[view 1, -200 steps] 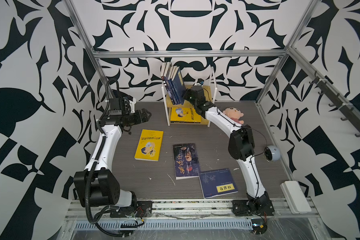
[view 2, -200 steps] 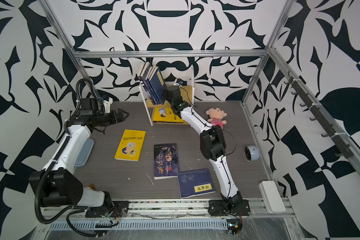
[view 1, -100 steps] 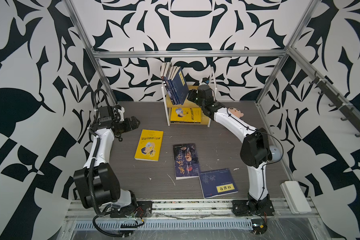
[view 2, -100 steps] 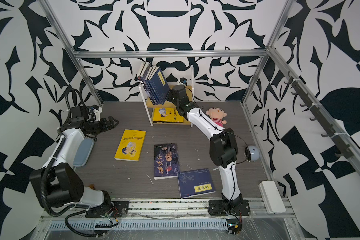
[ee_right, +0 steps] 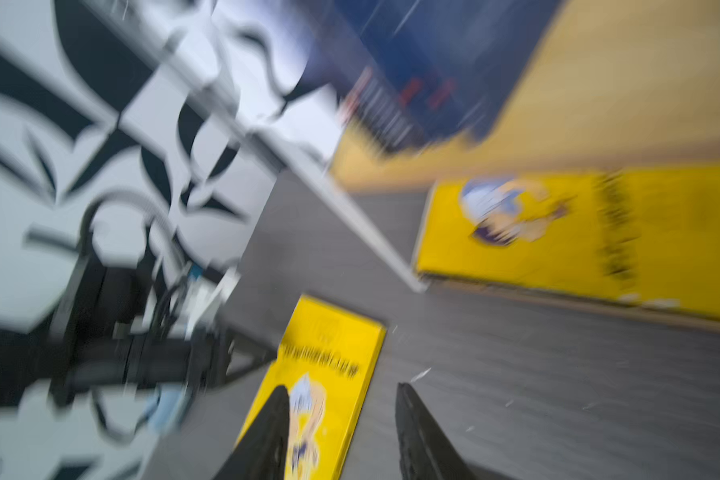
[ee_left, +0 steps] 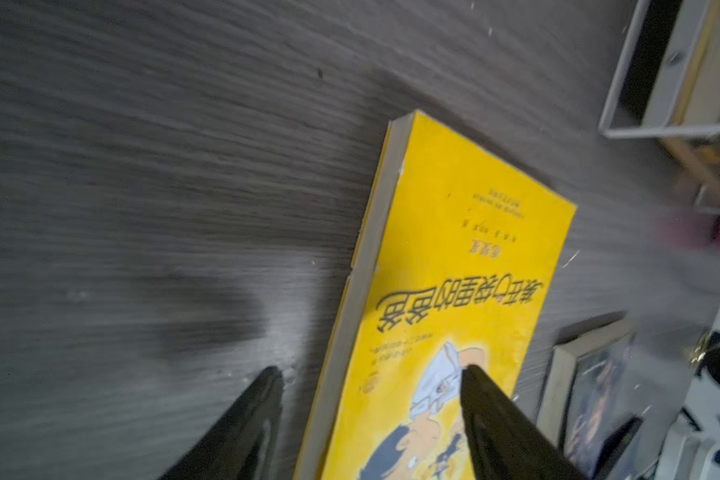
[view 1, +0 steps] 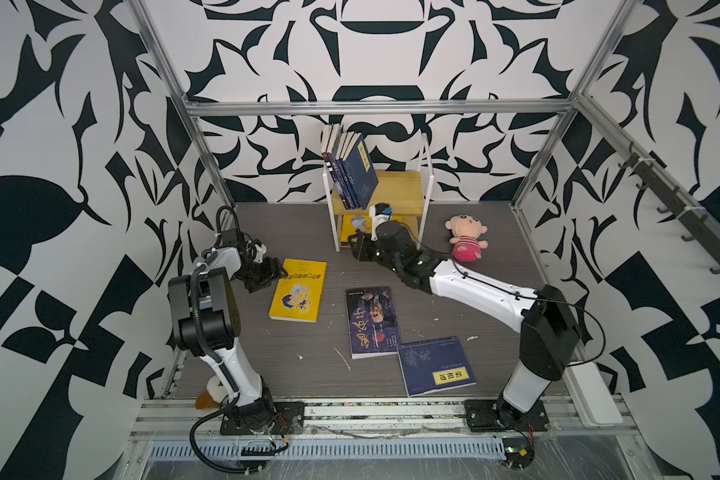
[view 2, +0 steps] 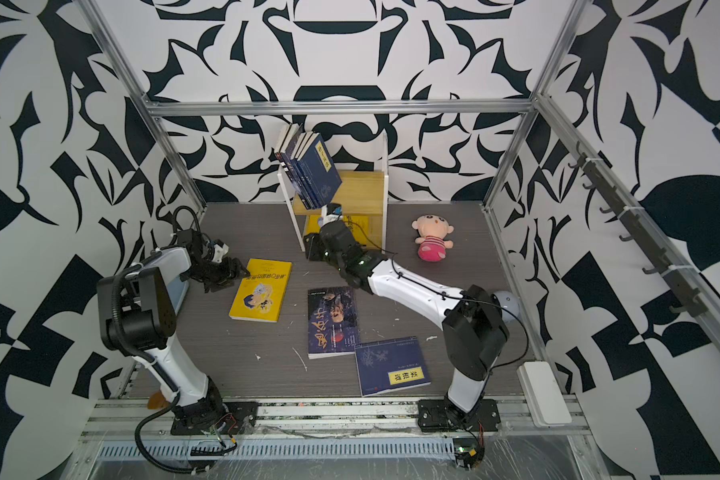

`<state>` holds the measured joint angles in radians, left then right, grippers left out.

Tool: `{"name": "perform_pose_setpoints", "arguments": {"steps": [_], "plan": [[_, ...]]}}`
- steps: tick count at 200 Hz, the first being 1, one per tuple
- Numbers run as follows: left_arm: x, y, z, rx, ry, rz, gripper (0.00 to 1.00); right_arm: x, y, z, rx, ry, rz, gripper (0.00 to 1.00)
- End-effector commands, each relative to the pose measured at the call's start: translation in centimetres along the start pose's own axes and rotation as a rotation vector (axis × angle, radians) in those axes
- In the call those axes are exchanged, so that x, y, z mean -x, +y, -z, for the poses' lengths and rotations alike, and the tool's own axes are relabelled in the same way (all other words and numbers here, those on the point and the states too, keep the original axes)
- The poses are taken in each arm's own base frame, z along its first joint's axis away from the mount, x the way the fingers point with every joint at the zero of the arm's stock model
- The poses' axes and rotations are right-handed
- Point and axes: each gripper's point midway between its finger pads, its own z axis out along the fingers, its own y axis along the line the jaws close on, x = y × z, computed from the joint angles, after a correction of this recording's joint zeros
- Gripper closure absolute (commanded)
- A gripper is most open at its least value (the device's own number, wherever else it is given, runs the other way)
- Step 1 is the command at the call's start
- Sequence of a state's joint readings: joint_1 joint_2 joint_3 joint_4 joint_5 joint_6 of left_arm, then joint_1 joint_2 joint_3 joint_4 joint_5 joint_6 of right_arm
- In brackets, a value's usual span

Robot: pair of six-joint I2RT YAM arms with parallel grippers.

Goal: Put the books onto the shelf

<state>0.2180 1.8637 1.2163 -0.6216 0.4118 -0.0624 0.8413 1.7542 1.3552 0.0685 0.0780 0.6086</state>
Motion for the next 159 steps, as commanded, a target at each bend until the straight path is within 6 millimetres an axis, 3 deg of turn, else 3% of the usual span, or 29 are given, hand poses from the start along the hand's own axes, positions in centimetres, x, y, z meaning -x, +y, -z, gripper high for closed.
{"name": "perform_pose_setpoints", "arguments": {"steps": [1,24,37,55,73,98,144,159], "plan": [[-0.4,-0.4,-0.9,-0.005,0.065,-0.011,0.44,-2.2,3.1,-1.1,0.151,0.029,0.341,0.50],[-1.0,0.4,-2.1,0.014,0.122,-0.004,0.62,-7.1,2.7,-2.8,0.197,0.141,0.854,0.46],[-1.1,0.6,-2.5,0.025,0.147,-0.009,0.67,-10.4,1.2,-3.5,0.238,0.263,1.132,0.44],[-1.3,0.8,-3.0,0.038,0.175,-0.029,0.73,-12.4,-0.8,-4.9,0.236,0.359,1.396,0.40],[-1.9,0.6,-3.7,0.040,0.204,-0.053,0.84,-13.2,-1.2,-6.4,0.262,0.354,1.547,0.37],[-2.0,0.8,-4.5,0.044,0.248,-0.076,1.00,-13.6,-0.9,-8.5,0.281,0.309,1.628,0.35],[-4.0,0.2,-5.5,0.053,0.346,-0.149,1.00,-15.4,-1.9,-11.9,0.282,0.260,1.851,0.32],[-4.4,-0.3,-5.8,0.052,0.369,-0.179,1.00,-15.4,-1.4,-12.9,0.278,0.167,1.929,0.31]]}}
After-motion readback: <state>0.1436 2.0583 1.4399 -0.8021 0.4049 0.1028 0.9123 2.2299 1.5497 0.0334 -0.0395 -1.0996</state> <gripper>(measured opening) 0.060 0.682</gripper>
